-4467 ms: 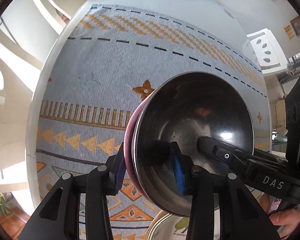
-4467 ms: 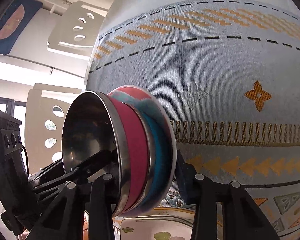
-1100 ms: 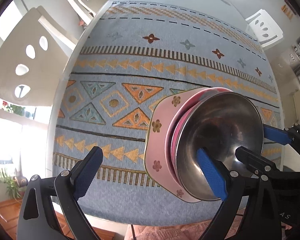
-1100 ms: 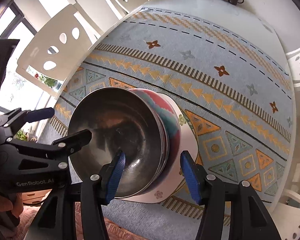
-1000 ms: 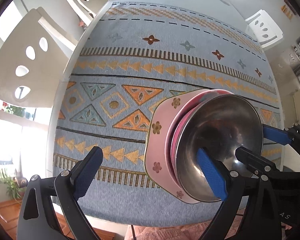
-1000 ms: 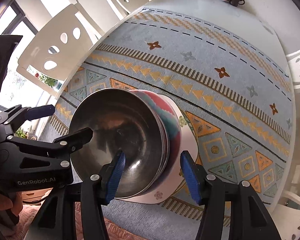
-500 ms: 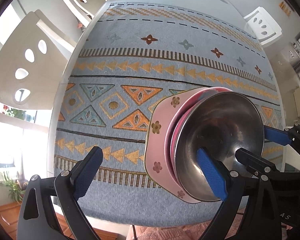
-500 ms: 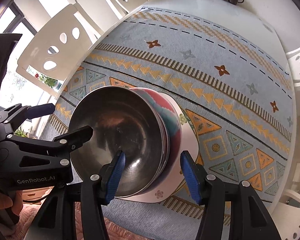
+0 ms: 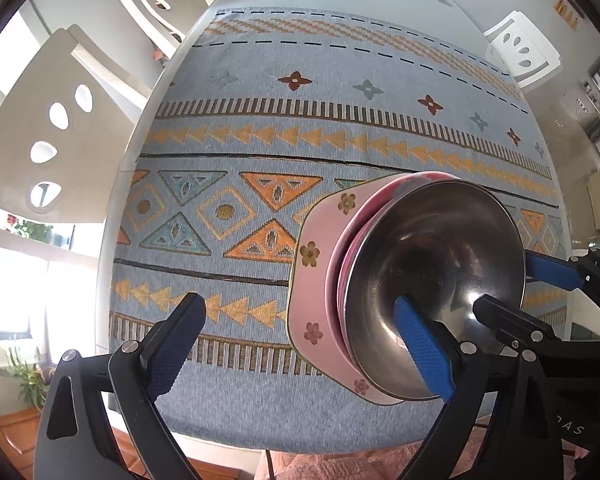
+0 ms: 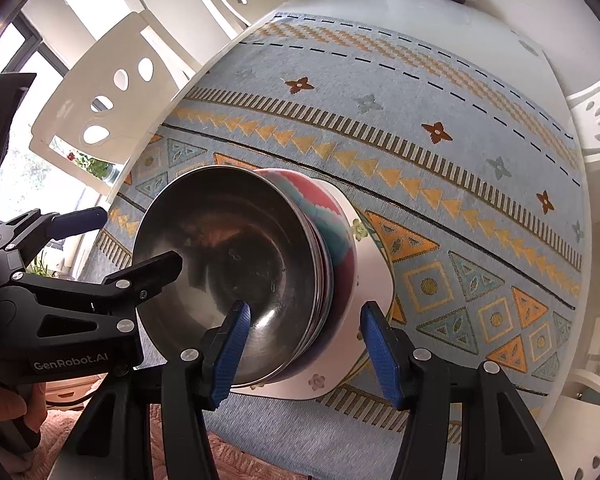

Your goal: Organize plates and bowls

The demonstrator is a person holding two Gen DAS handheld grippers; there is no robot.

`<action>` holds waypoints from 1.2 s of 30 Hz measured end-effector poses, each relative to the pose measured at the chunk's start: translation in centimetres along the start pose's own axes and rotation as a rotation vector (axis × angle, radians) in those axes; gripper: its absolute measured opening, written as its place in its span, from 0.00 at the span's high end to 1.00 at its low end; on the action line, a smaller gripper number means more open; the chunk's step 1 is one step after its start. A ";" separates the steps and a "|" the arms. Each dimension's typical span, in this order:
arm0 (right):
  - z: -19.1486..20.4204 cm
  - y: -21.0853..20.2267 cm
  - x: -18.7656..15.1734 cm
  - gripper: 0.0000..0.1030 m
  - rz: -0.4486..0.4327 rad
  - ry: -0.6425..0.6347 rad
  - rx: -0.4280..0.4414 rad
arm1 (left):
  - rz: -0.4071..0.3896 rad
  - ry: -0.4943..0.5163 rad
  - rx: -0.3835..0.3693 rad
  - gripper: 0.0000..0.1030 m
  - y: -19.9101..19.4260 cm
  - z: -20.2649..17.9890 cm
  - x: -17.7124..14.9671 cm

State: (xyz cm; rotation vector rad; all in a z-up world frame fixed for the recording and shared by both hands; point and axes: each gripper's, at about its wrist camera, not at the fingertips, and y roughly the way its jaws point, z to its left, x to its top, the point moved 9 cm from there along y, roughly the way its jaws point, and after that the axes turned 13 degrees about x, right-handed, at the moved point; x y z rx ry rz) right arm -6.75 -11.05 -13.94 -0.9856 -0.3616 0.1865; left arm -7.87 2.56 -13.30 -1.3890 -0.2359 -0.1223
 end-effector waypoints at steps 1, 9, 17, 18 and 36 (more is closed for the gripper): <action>0.0 0.0 0.0 0.46 -0.001 0.000 0.000 | 0.000 0.000 0.001 0.08 0.0 0.0 0.0; 0.0 -0.2 0.0 0.46 -0.003 -0.005 -0.006 | -0.012 0.002 0.020 0.08 -0.1 0.2 0.0; 0.0 -0.1 -0.2 0.46 0.004 -0.004 -0.011 | -0.014 0.012 0.015 0.08 -0.1 0.1 0.1; 0.0 -0.1 -0.2 0.46 0.005 -0.004 -0.010 | -0.016 0.016 0.015 0.08 -0.1 0.0 0.1; 0.1 0.1 -0.2 0.46 0.013 0.006 -0.007 | -0.011 0.008 -0.002 0.08 -0.1 0.0 0.2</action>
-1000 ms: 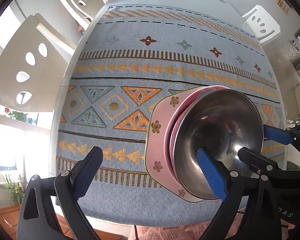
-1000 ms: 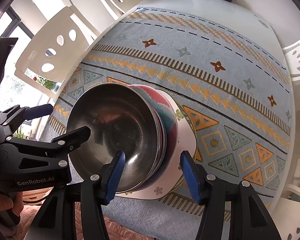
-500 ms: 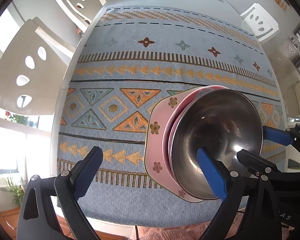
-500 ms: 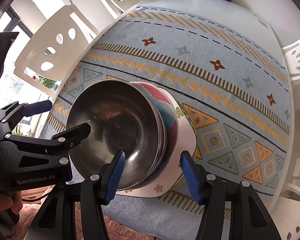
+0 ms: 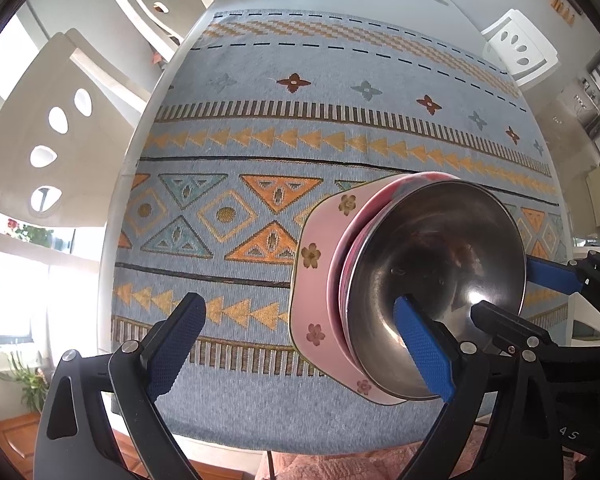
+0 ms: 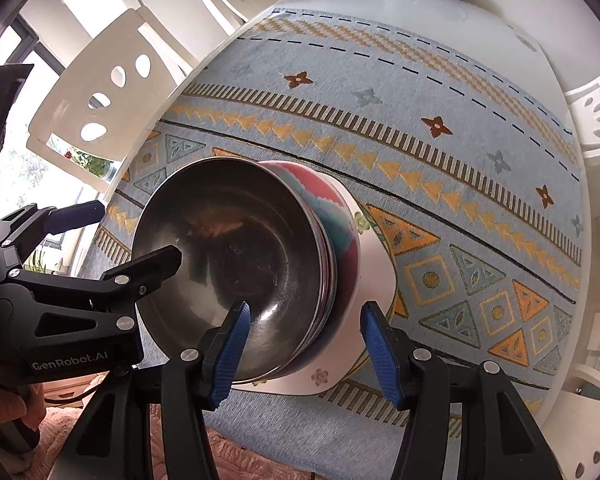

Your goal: Organize plates and bowls

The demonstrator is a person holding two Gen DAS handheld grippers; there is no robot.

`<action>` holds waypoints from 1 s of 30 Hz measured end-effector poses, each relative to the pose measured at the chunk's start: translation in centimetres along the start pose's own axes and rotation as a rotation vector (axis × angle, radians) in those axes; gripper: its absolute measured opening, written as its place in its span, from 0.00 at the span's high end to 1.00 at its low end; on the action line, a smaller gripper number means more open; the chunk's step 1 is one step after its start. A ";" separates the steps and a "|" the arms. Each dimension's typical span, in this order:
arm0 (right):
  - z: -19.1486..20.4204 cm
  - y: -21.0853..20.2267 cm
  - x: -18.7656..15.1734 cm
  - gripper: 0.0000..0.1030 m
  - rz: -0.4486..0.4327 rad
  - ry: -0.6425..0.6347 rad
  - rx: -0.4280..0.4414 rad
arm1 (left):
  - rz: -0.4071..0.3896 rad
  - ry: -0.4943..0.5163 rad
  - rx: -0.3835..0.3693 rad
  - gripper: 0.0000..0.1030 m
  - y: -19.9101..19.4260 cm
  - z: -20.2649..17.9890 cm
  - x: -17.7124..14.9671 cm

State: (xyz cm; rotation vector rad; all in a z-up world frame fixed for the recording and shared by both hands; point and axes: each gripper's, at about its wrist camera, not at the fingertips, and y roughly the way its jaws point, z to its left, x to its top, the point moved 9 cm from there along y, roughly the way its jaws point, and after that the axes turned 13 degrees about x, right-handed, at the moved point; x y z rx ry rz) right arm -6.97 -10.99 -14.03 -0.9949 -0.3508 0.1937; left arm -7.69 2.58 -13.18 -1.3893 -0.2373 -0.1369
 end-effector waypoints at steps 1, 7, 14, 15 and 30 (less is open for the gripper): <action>0.0 0.0 0.0 0.46 -0.002 0.002 0.000 | -0.002 0.001 -0.002 0.08 0.0 0.0 0.0; -0.3 -0.1 -0.1 0.46 -0.006 0.022 0.004 | -0.011 0.013 -0.004 0.08 -0.2 -0.2 0.1; -0.5 -0.2 -0.3 0.46 -0.012 0.040 0.006 | -0.015 0.016 -0.017 0.08 -0.4 -0.2 0.1; -0.5 -0.2 -0.4 0.46 -0.012 0.042 0.006 | -0.015 0.018 -0.017 0.08 -0.4 -0.2 0.1; -0.3 -0.3 -0.4 0.46 -0.021 0.046 0.007 | -0.014 0.023 -0.024 0.08 -0.3 0.0 0.1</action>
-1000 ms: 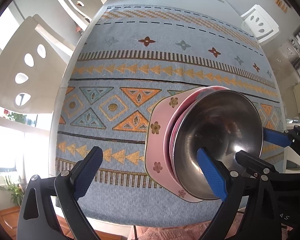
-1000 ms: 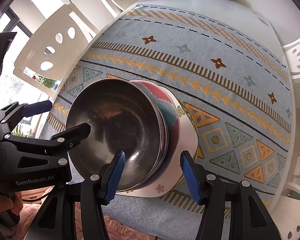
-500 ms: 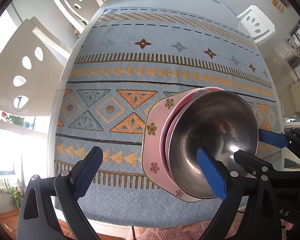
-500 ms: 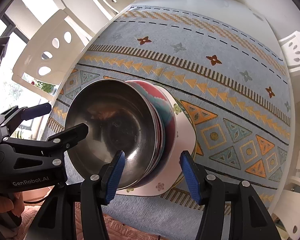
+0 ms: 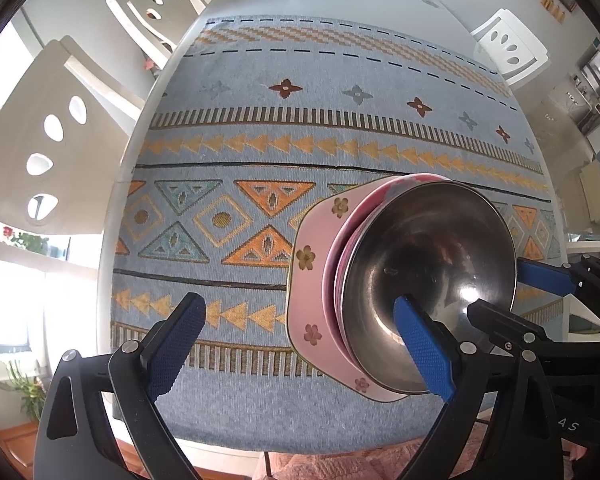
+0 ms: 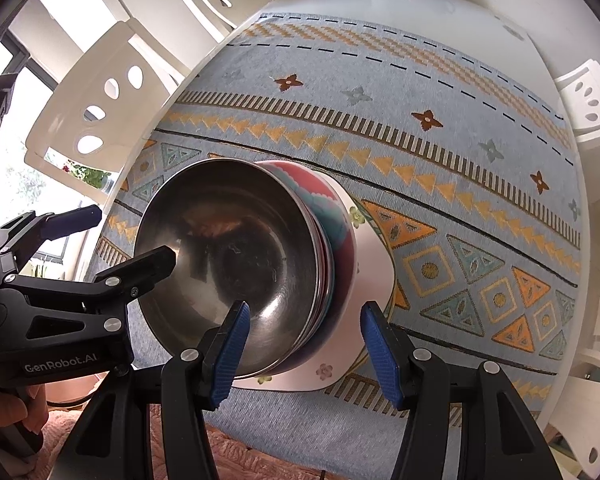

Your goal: Organize plates and bowls

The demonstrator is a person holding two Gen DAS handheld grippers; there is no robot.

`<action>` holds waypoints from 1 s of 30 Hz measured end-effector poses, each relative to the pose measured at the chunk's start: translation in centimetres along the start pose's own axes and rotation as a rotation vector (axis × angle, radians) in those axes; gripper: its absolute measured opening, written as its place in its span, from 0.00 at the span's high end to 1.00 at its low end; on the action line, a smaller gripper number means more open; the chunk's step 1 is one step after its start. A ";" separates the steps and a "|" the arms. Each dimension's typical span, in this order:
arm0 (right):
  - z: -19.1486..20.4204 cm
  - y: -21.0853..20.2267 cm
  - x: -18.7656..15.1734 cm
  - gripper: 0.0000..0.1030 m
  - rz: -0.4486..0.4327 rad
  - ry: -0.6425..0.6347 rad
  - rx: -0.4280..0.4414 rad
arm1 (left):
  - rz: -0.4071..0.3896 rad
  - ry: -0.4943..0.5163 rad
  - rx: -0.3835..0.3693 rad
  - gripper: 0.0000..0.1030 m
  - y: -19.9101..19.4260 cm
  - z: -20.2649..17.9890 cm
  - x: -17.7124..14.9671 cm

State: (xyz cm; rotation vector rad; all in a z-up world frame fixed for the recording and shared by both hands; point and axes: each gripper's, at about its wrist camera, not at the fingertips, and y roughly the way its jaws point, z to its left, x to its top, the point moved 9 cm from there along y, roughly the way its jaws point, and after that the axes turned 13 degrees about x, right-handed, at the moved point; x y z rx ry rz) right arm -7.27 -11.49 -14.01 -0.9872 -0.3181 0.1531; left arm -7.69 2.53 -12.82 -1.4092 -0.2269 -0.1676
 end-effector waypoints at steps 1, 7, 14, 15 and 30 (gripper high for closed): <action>0.0 0.0 0.0 0.46 0.001 0.000 0.001 | 0.000 0.002 0.000 0.08 0.0 0.0 0.0; -0.1 0.3 -0.2 0.46 0.009 0.013 0.008 | 0.004 0.008 0.007 0.08 0.2 -0.1 -0.1; -0.1 0.7 -0.1 0.46 0.019 0.012 0.012 | 0.009 0.009 0.015 0.08 0.4 0.1 0.0; -0.1 0.7 -0.1 0.46 0.021 0.011 0.013 | 0.004 0.012 0.023 0.08 0.4 0.1 0.1; -1.1 1.2 0.1 0.46 0.040 0.029 0.020 | -0.002 0.028 0.045 0.06 0.9 -0.1 0.9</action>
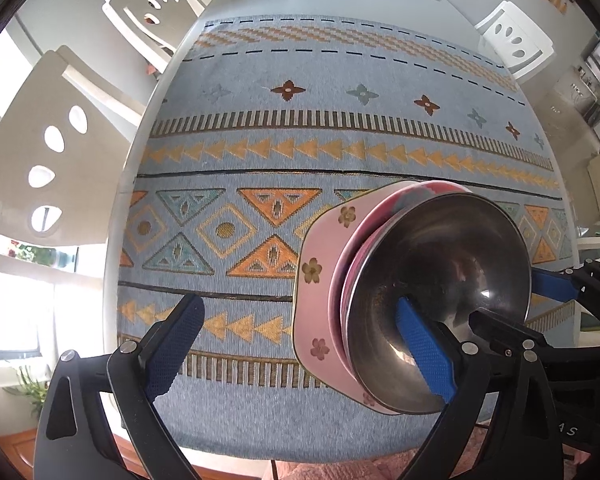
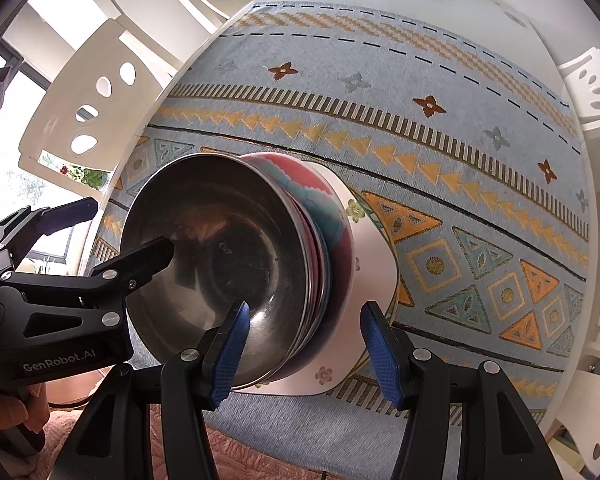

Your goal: Organize plates and bowls

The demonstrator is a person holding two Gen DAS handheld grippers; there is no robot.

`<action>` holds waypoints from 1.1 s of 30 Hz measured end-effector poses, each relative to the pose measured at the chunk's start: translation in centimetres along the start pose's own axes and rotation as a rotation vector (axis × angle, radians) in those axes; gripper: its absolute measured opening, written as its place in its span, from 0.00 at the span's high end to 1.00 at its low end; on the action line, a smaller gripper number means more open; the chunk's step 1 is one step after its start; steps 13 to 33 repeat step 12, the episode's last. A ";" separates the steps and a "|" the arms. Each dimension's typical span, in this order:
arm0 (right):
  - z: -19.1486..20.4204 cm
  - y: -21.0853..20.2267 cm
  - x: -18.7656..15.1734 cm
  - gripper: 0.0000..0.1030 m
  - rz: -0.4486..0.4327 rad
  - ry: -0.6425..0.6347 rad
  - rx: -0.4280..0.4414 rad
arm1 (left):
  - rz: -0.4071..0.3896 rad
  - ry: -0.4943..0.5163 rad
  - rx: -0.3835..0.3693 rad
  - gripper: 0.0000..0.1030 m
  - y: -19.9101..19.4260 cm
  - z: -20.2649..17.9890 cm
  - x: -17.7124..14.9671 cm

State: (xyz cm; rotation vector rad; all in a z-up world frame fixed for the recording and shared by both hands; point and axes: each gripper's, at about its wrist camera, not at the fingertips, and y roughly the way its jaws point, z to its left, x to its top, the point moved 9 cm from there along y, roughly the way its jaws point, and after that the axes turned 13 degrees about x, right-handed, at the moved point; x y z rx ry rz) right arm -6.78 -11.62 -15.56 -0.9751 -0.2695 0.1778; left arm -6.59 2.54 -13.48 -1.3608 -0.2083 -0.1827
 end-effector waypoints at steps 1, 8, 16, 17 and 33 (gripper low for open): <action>0.0 0.0 0.0 0.46 0.002 0.002 0.000 | 0.005 -0.001 -0.003 0.06 0.1 0.0 0.0; 0.0 0.4 0.1 0.46 0.016 -0.010 -0.009 | 0.028 -0.004 -0.028 0.06 0.6 -0.1 -0.2; 0.0 0.6 0.1 0.46 0.021 -0.009 -0.006 | 0.009 0.005 -0.007 0.06 0.4 0.1 0.1; 0.0 0.6 0.1 0.46 0.021 -0.009 -0.006 | 0.009 0.005 -0.007 0.06 0.4 0.1 0.1; 0.0 0.6 0.1 0.46 0.021 -0.009 -0.006 | 0.009 0.005 -0.007 0.06 0.4 0.1 0.1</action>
